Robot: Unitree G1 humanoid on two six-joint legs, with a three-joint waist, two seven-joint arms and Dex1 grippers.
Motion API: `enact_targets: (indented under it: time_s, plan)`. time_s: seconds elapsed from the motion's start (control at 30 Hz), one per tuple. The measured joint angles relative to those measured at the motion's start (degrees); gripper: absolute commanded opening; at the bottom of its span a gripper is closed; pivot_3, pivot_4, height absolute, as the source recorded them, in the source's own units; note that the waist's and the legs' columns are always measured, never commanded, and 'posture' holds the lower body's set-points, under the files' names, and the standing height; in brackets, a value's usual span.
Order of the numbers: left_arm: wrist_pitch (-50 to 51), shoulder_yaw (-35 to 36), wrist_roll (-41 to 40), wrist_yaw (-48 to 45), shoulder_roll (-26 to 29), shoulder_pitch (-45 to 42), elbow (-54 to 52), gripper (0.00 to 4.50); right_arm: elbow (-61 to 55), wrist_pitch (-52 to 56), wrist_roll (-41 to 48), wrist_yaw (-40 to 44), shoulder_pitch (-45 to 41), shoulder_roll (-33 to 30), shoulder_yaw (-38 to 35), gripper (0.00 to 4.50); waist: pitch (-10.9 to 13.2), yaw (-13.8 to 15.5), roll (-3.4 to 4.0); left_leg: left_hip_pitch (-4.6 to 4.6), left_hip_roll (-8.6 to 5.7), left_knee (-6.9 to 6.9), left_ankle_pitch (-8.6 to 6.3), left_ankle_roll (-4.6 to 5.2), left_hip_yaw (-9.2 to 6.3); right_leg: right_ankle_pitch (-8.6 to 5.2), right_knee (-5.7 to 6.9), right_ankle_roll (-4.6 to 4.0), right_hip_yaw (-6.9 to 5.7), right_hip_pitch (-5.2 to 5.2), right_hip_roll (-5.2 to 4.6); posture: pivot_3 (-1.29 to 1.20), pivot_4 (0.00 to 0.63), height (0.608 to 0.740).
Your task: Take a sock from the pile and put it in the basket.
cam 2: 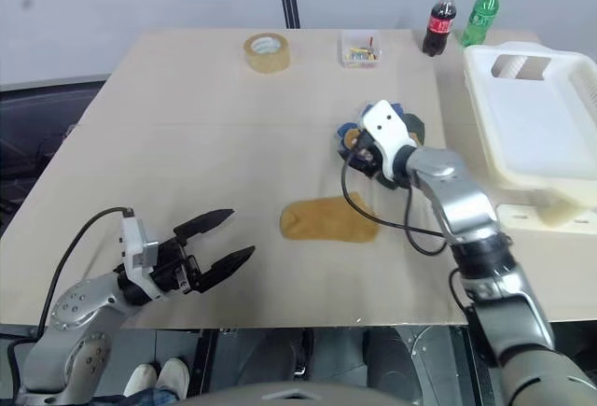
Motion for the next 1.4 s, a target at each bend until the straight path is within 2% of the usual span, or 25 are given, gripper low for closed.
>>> enact_targets:
  time_s: [0.13,0.17,0.23,0.37,0.4,0.57,0.9,0.93,1.0,1.2,1.23,1.27,1.3,1.33,1.4]
  plan:
    - [-0.19,-0.3,0.07,0.08,-0.09,-0.12,0.36,4.5,10.3,-4.49,-2.55,-2.41,-2.84,2.66,0.36,3.18,0.0,0.21,0.01,-0.09,-0.02,-0.01,0.09,-0.15,0.03,0.0,-0.02,0.0,0.01,-0.11,-0.02,0.0,0.15,0.738]
    - [-0.26,-0.29,0.09,0.13,-0.1,-0.02,0.36,4.5,12.48,-5.52,-3.22,-2.81,-3.2,3.0,0.36,2.95,0.01,0.2,0.01,-0.09,-0.02,-0.01,0.07,-0.13,0.03,0.0,-0.02,0.0,0.01,-0.11,-0.03,0.0,0.15,0.738]
    - [-0.43,-0.28,0.13,0.35,-0.14,0.45,0.36,4.5,16.16,-7.58,-4.26,-3.61,-3.88,3.58,0.35,2.31,0.01,0.08,0.02,-0.09,-0.02,-0.01,-0.01,0.01,0.05,0.0,0.04,0.0,0.04,-0.12,-0.01,0.0,0.15,0.738]
    - [-0.54,-0.28,0.15,0.82,-0.24,1.25,0.35,4.5,17.99,-9.62,-5.17,-3.85,-4.64,4.11,0.29,0.36,0.02,-0.11,0.03,-0.07,0.03,-0.01,-0.01,0.01,0.05,0.0,0.08,0.0,0.05,-0.13,0.04,0.0,0.15,0.738]
    - [-0.59,-0.28,0.15,0.91,-0.25,1.31,0.35,4.5,18.0,-10.04,-5.42,-3.79,-4.74,4.1,0.29,0.01,0.02,-0.19,0.03,-0.06,0.03,-0.01,-0.01,0.01,0.05,0.0,0.08,0.0,0.05,-0.13,0.05,0.0,0.15,0.738]
    - [-0.7,-0.29,0.2,1.13,-0.47,1.75,0.35,4.5,16.49,-10.18,-5.84,-2.89,-4.71,4.2,0.29,0.01,0.02,-0.74,0.04,-0.07,0.02,-0.01,-0.01,0.02,0.05,0.0,0.08,0.0,0.05,-0.13,0.04,0.0,0.15,0.738]
    - [-0.76,-0.78,0.76,1.22,-0.7,1.58,0.34,4.5,6.1,-6.35,-4.39,1.11,-2.07,5.19,1.01,0.01,0.03,-1.17,0.04,-0.05,0.04,-0.02,-0.01,0.02,0.04,0.01,0.1,0.0,0.06,-0.13,0.04,0.0,0.15,0.738]
    - [-0.76,-0.84,0.78,1.22,-0.74,1.58,0.34,4.5,5.95,-6.28,-4.39,1.37,-1.9,5.24,1.49,0.69,0.02,-1.16,0.04,-0.05,0.03,-0.01,-0.01,0.02,0.04,0.01,0.09,0.0,0.06,-0.13,0.03,0.0,0.15,0.738]
    - [-0.76,-0.85,0.78,1.22,-0.74,1.6,0.34,4.5,6.02,-6.01,-4.52,1.86,-1.41,5.13,2.13,1.37,0.03,-1.15,0.05,-0.05,0.02,-0.01,-0.01,0.02,0.04,0.01,0.09,0.0,0.06,-0.13,0.02,0.0,0.15,0.738]
    - [-0.76,-0.85,0.79,1.38,-0.74,1.67,0.34,4.5,6.69,-5.48,-4.8,1.07,-1.41,5.11,2.07,4.21,0.03,-1.12,0.05,-0.05,0.02,-0.01,-0.01,0.02,0.03,0.01,0.09,0.0,0.06,-0.13,0.02,0.0,0.15,0.738]
    - [-0.76,-0.85,0.8,1.42,-0.74,1.69,0.34,4.5,7.08,-5.49,-4.86,1.07,-1.4,5.13,2.08,4.44,0.03,-1.13,0.05,-0.05,0.02,-0.01,-0.01,0.02,0.03,0.01,0.09,0.0,0.06,-0.13,0.02,0.0,0.15,0.738]
    - [-0.76,-0.85,0.81,1.5,-0.74,1.7,0.34,4.5,7.56,-5.5,-4.92,1.06,-1.37,5.16,2.08,4.21,0.03,-1.13,0.05,-0.05,0.02,-0.01,-0.01,0.02,0.03,0.01,0.09,0.0,0.06,-0.13,0.02,0.0,0.15,0.738]
    - [-0.76,-0.85,0.83,1.57,-0.74,1.73,0.35,4.5,7.89,-5.51,-4.97,1.05,-1.25,5.23,2.08,4.17,0.03,-1.13,0.05,-0.05,0.02,-0.01,-0.01,0.02,0.03,0.01,0.09,0.0,0.06,-0.13,0.02,0.0,0.15,0.738]
    - [-0.76,-0.85,0.83,1.6,-0.74,1.72,0.35,4.5,8.02,-5.51,-5.05,1.04,-1.06,5.31,2.08,3.86,0.03,-1.12,0.05,-0.05,0.02,-0.01,-0.01,0.02,0.03,0.01,0.09,0.0,0.06,-0.13,0.02,0.0,0.15,0.738]
    - [-0.76,-0.85,0.85,1.64,-0.73,1.72,0.34,4.5,8.33,-5.52,-5.13,1.04,-0.93,5.46,2.1,3.86,0.03,-1.13,0.05,-0.05,0.02,-0.01,-0.01,0.02,0.04,0.01,0.09,0.0,0.07,-0.13,0.02,0.0,0.15,0.738]
